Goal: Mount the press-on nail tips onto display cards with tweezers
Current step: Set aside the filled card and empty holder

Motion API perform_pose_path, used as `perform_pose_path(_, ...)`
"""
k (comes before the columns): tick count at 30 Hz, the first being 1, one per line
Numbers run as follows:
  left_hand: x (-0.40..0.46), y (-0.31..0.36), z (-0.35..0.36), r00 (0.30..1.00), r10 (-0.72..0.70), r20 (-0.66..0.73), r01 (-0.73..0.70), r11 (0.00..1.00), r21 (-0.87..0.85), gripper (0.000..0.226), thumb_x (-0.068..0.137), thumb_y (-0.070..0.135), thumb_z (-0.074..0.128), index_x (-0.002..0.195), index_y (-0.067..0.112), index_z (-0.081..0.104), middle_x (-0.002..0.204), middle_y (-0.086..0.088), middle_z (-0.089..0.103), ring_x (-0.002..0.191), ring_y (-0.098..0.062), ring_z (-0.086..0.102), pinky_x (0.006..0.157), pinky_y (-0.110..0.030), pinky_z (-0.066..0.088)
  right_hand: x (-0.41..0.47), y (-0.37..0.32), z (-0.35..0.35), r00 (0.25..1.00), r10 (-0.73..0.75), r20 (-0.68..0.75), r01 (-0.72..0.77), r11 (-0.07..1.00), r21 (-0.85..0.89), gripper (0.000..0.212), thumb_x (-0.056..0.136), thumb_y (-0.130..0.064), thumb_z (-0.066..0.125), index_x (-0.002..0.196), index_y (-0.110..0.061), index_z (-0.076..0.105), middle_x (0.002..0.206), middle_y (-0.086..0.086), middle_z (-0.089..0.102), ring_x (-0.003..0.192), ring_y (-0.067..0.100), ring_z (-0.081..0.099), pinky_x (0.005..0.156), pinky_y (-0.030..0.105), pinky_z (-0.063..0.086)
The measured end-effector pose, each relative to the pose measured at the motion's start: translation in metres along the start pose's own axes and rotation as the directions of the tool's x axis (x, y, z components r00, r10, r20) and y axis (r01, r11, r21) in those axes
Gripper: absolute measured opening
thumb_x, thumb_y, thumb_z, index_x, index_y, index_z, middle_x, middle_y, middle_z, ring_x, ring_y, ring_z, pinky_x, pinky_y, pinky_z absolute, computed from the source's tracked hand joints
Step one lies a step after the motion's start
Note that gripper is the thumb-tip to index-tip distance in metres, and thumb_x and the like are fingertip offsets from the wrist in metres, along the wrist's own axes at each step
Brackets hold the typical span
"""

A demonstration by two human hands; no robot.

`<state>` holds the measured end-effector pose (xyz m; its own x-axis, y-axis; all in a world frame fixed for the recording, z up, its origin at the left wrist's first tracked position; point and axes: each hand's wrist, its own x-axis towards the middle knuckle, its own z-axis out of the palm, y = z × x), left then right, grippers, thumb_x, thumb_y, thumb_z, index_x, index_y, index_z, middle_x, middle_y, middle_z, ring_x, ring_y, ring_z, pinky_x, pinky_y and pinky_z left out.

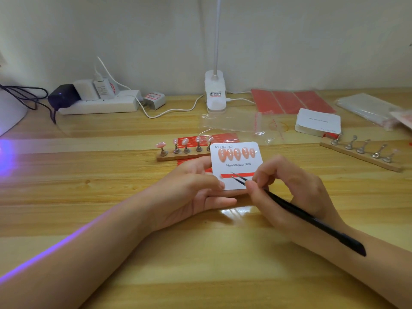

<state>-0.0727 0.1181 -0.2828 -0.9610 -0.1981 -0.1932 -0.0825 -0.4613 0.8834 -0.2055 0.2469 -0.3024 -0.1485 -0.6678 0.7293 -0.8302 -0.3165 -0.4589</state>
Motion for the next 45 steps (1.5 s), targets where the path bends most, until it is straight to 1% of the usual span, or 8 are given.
perform_pose_path(3, 0.0003, 0.0001, 0.001, 1.0, 0.0, -0.011, 0.0, 1.0, 0.017, 0.046, 0.087, -0.017, 0.035, 0.123, 0.007, 0.05, 0.111, -0.012, 0.068, 0.094, -0.023, 0.068, 0.065, -0.022, 0.057, 0.0001, -0.0005, -0.0011, 0.999, 0.046, -0.016, -0.045, 0.998, 0.031, 0.015, 0.082, -0.019, 0.055, 0.075, -0.005, 0.053, 0.066, -0.001, 0.052, 0.064, 0.012, 0.053, 0.059, 0.017, 0.044)
perform_pose_path(6, 0.0003, 0.0001, 0.0023, 1.0, 0.006, -0.014, -0.006, 0.999, 0.045, 0.046, 0.087, -0.017, 0.036, 0.124, 0.007, 0.05, 0.107, -0.013, 0.069, 0.087, -0.022, 0.07, 0.065, -0.022, 0.057, -0.0005, -0.0016, 0.0012, 1.0, 0.006, -0.002, -0.006, 1.0, 0.022, 0.01, 0.082, -0.018, 0.056, 0.078, -0.011, 0.05, 0.066, -0.003, 0.051, 0.063, 0.009, 0.052, 0.059, 0.015, 0.042)
perform_pose_path(11, 0.0005, -0.0016, 0.0052, 0.999, 0.045, -0.029, -0.041, 0.989, 0.139, 0.046, 0.088, -0.017, 0.037, 0.123, 0.011, 0.049, 0.092, -0.007, 0.072, 0.077, -0.016, 0.07, 0.062, -0.021, 0.056, -0.0014, -0.0001, 0.0024, 0.998, -0.042, 0.038, 0.043, 0.999, -0.011, 0.01, 0.084, -0.02, 0.056, 0.08, -0.014, 0.05, 0.064, -0.003, 0.052, 0.057, 0.011, 0.049, 0.054, 0.027, 0.043)
perform_pose_path(14, 0.0004, -0.0026, 0.006, 0.998, 0.062, -0.033, -0.055, 0.984, 0.17, 0.045, 0.089, -0.016, 0.038, 0.122, 0.012, 0.05, 0.089, -0.004, 0.072, 0.076, -0.014, 0.07, 0.063, -0.021, 0.056, -0.0012, 0.0005, 0.0031, 0.998, -0.057, 0.039, 0.058, 0.998, -0.038, 0.014, 0.083, -0.018, 0.056, 0.077, -0.006, 0.054, 0.063, -0.002, 0.053, 0.055, 0.012, 0.049, 0.053, 0.028, 0.045)
perform_pose_path(26, 0.0002, -0.0033, 0.007, 0.997, 0.068, -0.047, -0.059, 0.983, 0.171, 0.046, 0.089, -0.015, 0.038, 0.125, 0.014, 0.049, 0.105, -0.008, 0.07, 0.09, -0.017, 0.068, 0.068, -0.024, 0.058, -0.0002, 0.0003, 0.0037, 0.998, -0.063, 0.011, 0.063, 0.996, -0.062, 0.014, 0.082, -0.012, 0.055, 0.072, -0.002, 0.056, 0.061, 0.001, 0.055, 0.056, 0.013, 0.05, 0.056, 0.02, 0.045)
perform_pose_path(33, 0.0008, -0.0035, 0.0056, 0.997, 0.059, -0.052, -0.053, 0.992, 0.112, 0.048, 0.089, -0.017, 0.036, 0.125, 0.012, 0.048, 0.108, -0.011, 0.069, 0.093, -0.021, 0.068, 0.063, -0.022, 0.057, -0.0003, 0.0034, 0.0027, 0.999, -0.037, -0.002, 0.037, 0.998, -0.043, 0.008, 0.081, -0.009, 0.054, 0.075, -0.003, 0.054, 0.063, -0.002, 0.054, 0.058, 0.012, 0.051, 0.055, 0.023, 0.044)
perform_pose_path(38, 0.001, -0.003, 0.0044, 0.998, 0.048, -0.051, -0.044, 0.996, 0.077, 0.048, 0.089, -0.017, 0.036, 0.127, 0.011, 0.047, 0.112, -0.011, 0.067, 0.097, -0.022, 0.067, 0.063, -0.022, 0.057, 0.0011, 0.0029, -0.0002, 0.999, -0.008, -0.036, 0.008, 1.0, 0.001, 0.013, 0.083, -0.01, 0.054, 0.074, -0.002, 0.054, 0.063, 0.002, 0.054, 0.061, 0.011, 0.052, 0.056, 0.021, 0.044)
perform_pose_path(45, 0.0009, -0.003, 0.0045, 0.997, 0.064, -0.048, -0.058, 0.99, 0.125, 0.046, 0.089, -0.017, 0.036, 0.123, 0.011, 0.049, 0.092, -0.007, 0.072, 0.077, -0.018, 0.07, 0.064, -0.022, 0.057, 0.0007, -0.0018, 0.0018, 0.992, -0.103, 0.071, 0.106, 0.993, -0.044, 0.014, 0.082, -0.014, 0.054, 0.073, -0.003, 0.056, 0.059, 0.003, 0.052, 0.05, 0.019, 0.049, 0.049, 0.031, 0.043)
